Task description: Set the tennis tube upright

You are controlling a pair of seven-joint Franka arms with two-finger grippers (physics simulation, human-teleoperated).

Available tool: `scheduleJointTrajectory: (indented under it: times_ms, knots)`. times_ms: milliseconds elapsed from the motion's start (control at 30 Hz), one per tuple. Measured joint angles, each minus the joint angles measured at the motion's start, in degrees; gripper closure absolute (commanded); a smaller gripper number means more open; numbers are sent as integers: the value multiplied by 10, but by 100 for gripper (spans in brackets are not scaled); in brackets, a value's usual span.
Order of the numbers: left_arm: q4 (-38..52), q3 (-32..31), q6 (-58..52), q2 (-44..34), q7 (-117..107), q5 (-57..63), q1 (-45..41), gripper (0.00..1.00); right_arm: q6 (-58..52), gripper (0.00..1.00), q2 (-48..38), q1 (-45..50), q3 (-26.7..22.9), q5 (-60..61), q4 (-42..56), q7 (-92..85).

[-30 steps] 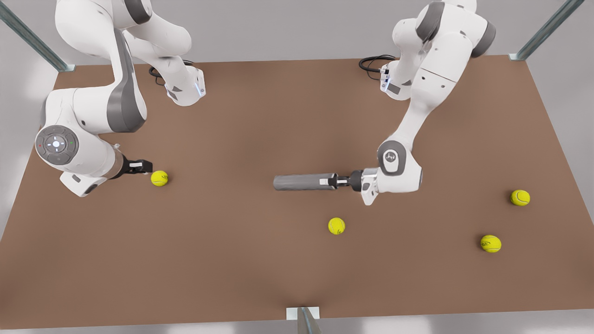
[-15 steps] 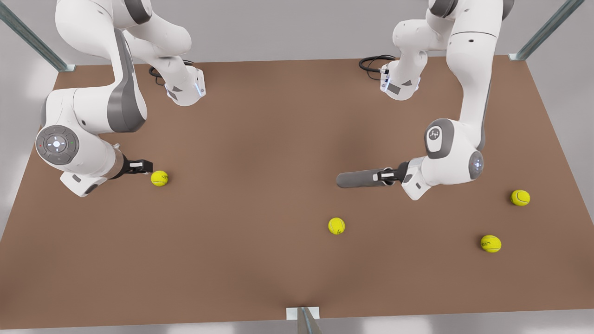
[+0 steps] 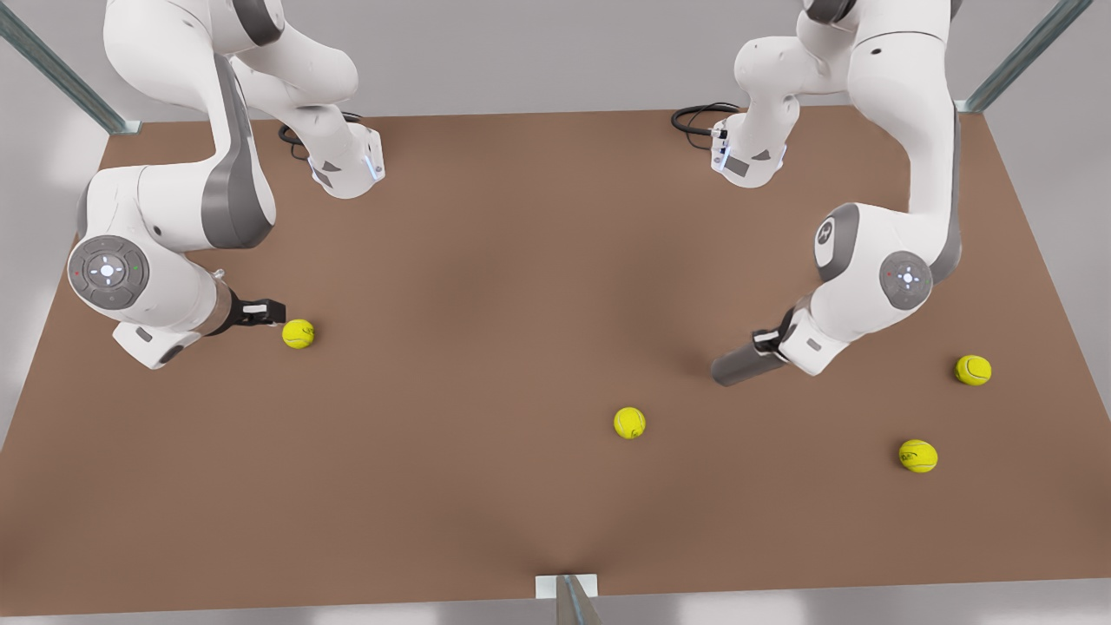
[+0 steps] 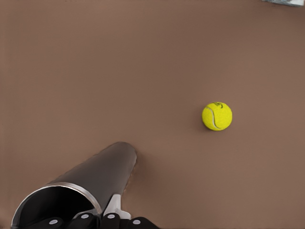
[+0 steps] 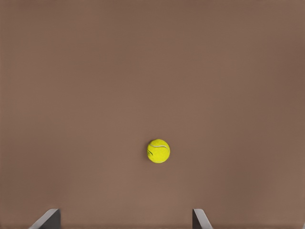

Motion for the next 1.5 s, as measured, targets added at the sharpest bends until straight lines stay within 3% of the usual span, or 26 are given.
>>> scheduleJointTrajectory:
  times_ms: [200, 600, 633, 700, 1267, 1433, 1500]
  knots:
    - [0, 10, 27, 9, 1, 81, 6, 79, 0, 0, 1, 0, 0, 0, 0, 0]
    - [0, 9, 40, 37, -3, 132, 5, 79, 0, 0, 1, 8, 0, -6, 0, 0]
    - [0, 9, 40, 37, -3, 132, 5, 67, 0, 0, 1, 8, 0, -6, 0, 0]
    - [0, 9, 40, 38, -2, 130, 5, 0, 0, 0, 1, 8, 0, -6, 1, 0]
    - [0, 11, 38, 31, 0, 128, 6, 0, 1, 0, 1, 7, 0, -7, 2, 0]
    - [22, 12, 32, 29, 2, 129, 12, 0, 1, 0, 1, 7, 0, -7, 2, 0]
    - [60, 11, -18, 29, 2, 128, 17, 0, 1, 0, 1, 7, 0, -7, 2, 0]
